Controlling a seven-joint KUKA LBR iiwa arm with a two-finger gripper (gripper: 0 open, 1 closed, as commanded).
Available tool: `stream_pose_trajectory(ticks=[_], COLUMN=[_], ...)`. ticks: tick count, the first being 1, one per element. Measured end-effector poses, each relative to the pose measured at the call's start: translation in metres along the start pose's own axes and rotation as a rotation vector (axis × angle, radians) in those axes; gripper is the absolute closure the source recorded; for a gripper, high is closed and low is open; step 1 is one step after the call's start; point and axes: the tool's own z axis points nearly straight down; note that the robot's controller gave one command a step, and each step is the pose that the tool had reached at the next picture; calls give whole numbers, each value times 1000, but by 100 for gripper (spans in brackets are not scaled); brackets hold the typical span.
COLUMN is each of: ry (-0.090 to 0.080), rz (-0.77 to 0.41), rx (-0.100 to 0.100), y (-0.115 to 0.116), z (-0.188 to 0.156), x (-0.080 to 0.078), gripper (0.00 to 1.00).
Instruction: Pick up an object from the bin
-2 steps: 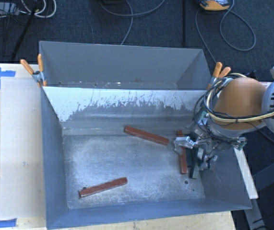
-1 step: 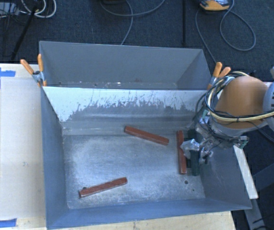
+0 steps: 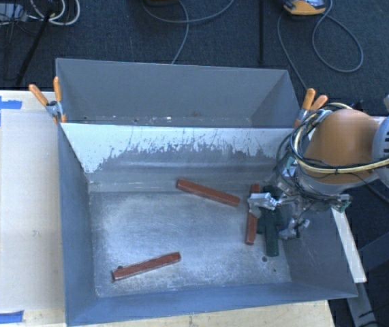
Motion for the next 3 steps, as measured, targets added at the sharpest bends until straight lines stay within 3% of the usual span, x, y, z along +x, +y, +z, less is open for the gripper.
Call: stream_pose_trajectory(ticks=[1, 2, 3], ry=[11, 6, 10], rz=[-288, -295, -295], rx=[-4, -1, -2], y=[68, -10, -9], z=[3, 2, 3], x=[-12, -41, -39], gripper=[0, 0, 100])
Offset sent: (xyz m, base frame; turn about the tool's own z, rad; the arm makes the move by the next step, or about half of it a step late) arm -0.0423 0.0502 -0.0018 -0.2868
